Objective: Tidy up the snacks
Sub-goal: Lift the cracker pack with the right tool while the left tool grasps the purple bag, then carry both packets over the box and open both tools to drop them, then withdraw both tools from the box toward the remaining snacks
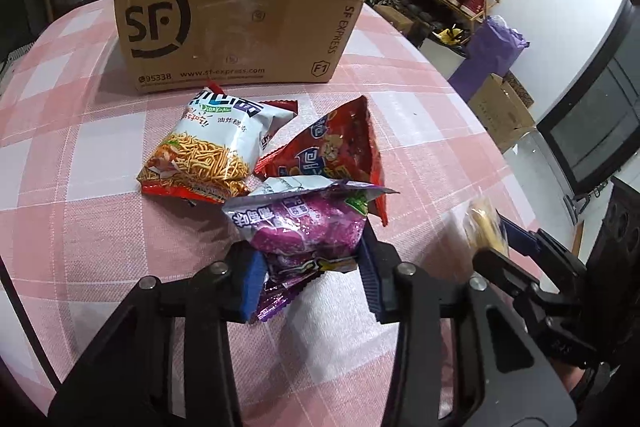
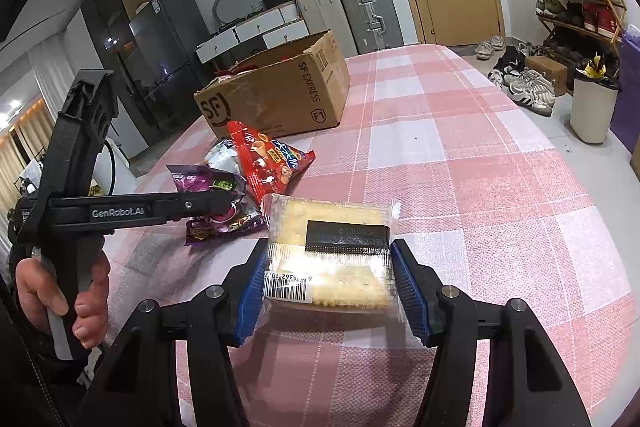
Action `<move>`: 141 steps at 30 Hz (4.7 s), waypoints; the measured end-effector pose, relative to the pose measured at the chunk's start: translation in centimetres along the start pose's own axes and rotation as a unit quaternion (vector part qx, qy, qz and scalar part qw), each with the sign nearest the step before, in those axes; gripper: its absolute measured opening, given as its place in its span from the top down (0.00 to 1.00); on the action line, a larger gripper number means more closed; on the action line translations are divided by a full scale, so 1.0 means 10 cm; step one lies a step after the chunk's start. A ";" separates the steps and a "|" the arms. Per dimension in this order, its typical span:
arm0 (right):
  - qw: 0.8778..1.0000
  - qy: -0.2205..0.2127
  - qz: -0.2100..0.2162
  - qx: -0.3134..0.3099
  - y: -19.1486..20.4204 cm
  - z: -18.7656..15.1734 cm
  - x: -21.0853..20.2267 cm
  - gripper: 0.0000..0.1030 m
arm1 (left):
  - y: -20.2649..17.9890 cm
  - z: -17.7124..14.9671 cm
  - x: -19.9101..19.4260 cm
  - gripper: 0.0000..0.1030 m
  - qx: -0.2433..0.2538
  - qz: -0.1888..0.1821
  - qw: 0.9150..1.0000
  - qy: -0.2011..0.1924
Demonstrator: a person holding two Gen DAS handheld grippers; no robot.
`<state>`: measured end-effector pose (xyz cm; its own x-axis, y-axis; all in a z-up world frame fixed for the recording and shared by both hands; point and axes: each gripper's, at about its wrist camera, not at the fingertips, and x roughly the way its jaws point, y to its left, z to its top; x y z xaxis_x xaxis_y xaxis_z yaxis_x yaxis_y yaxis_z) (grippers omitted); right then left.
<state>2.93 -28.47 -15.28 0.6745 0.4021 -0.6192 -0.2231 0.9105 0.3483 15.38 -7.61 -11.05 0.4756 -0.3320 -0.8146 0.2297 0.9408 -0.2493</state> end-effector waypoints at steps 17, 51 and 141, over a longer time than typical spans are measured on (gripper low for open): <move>0.999 -0.019 0.001 -0.031 0.27 0.14 -0.17 0.42 | 0.16 -0.18 -0.58 0.64 0.001 -0.002 0.999 -0.039; 0.985 -0.109 0.083 -0.101 0.82 1.74 -0.25 0.42 | 0.63 0.95 -1.74 0.63 0.027 0.051 0.992 -0.115; 0.988 -0.080 0.092 -0.096 0.71 2.40 0.56 0.12 | 0.79 1.76 -1.26 0.19 -0.051 0.093 0.985 -0.134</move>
<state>21.99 -22.13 0.60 0.7094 0.5567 -0.4322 -0.4717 0.8307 0.2956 26.15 2.75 6.44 0.7119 -0.1475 -0.6867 0.0384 0.9844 -0.1716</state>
